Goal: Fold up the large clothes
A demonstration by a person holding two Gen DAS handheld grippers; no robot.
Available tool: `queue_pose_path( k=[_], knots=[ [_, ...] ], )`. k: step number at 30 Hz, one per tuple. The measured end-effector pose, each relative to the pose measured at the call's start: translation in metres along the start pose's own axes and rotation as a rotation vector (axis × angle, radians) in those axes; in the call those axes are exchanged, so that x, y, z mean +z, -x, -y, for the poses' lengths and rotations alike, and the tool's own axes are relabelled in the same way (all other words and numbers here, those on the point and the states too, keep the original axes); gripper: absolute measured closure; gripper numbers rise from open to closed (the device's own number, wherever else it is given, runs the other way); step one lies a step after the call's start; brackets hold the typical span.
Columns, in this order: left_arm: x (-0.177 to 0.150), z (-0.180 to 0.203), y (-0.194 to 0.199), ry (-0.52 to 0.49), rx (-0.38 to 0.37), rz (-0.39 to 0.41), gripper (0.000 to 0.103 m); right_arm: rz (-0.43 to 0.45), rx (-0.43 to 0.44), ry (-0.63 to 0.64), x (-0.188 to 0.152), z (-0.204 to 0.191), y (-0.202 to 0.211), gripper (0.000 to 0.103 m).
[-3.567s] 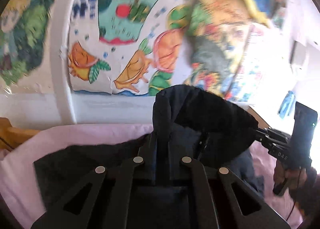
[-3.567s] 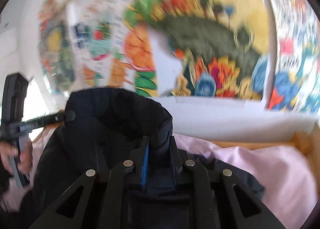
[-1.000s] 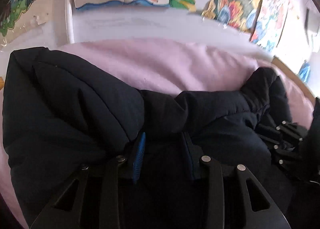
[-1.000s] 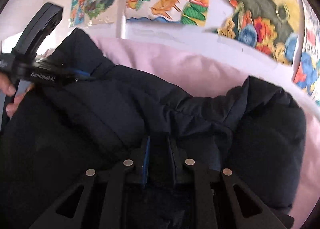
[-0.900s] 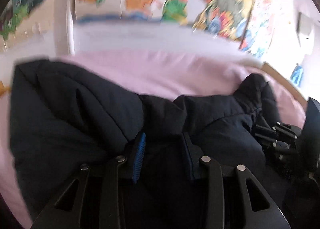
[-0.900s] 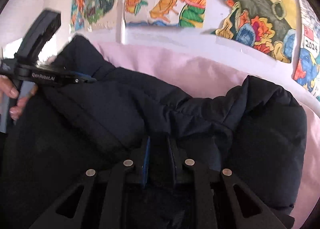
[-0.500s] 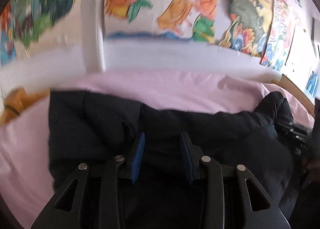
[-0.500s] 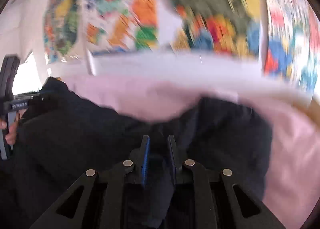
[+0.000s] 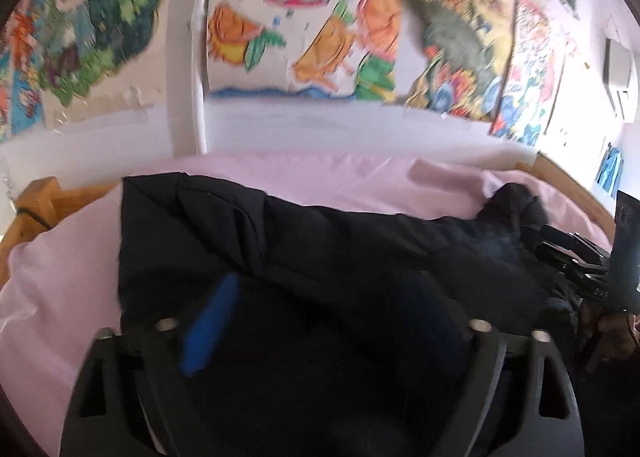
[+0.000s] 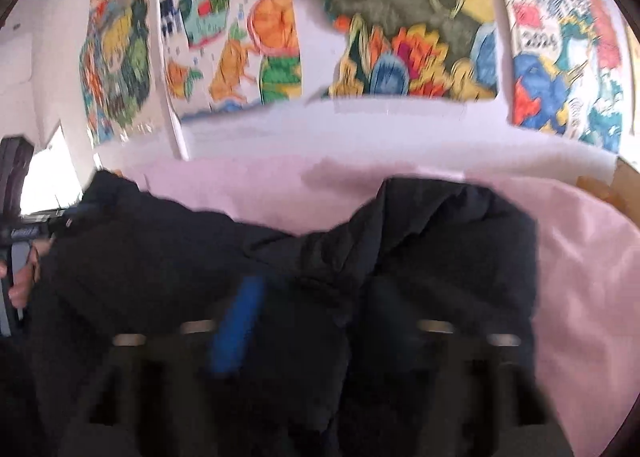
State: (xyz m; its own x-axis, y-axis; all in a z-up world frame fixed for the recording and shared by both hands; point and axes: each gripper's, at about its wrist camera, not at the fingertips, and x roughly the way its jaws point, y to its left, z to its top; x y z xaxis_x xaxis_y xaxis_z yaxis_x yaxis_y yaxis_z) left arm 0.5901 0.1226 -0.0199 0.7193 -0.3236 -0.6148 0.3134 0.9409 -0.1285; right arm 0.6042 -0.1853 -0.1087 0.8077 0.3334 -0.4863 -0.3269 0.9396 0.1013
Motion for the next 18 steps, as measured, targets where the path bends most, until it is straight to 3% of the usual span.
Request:
queue_pose_path(
  k=[5, 9, 13, 16, 18],
  knots=[
    [-0.016, 0.051, 0.027, -0.039, 0.008, -0.061, 0.014, 0.005, 0.048, 0.043, 0.000, -0.026, 0.045, 0.020],
    [-0.027, 0.102, 0.057, -0.115, 0.065, -0.049, 0.014, 0.007, 0.074, 0.094, -0.003, -0.052, 0.091, 0.014],
    [-0.034, 0.151, 0.130, -0.150, 0.123, -0.004, 0.014, 0.003, 0.097, 0.120, 0.005, -0.077, 0.157, 0.013],
    [-0.039, 0.187, 0.194, -0.173, 0.188, 0.066, 0.001, 0.003, 0.087, 0.150, 0.014, -0.101, 0.225, 0.003],
    [-0.043, 0.212, 0.234, -0.189, 0.223, 0.095, 0.001, 0.011, 0.080, 0.155, 0.019, -0.116, 0.271, 0.000]
  ],
)
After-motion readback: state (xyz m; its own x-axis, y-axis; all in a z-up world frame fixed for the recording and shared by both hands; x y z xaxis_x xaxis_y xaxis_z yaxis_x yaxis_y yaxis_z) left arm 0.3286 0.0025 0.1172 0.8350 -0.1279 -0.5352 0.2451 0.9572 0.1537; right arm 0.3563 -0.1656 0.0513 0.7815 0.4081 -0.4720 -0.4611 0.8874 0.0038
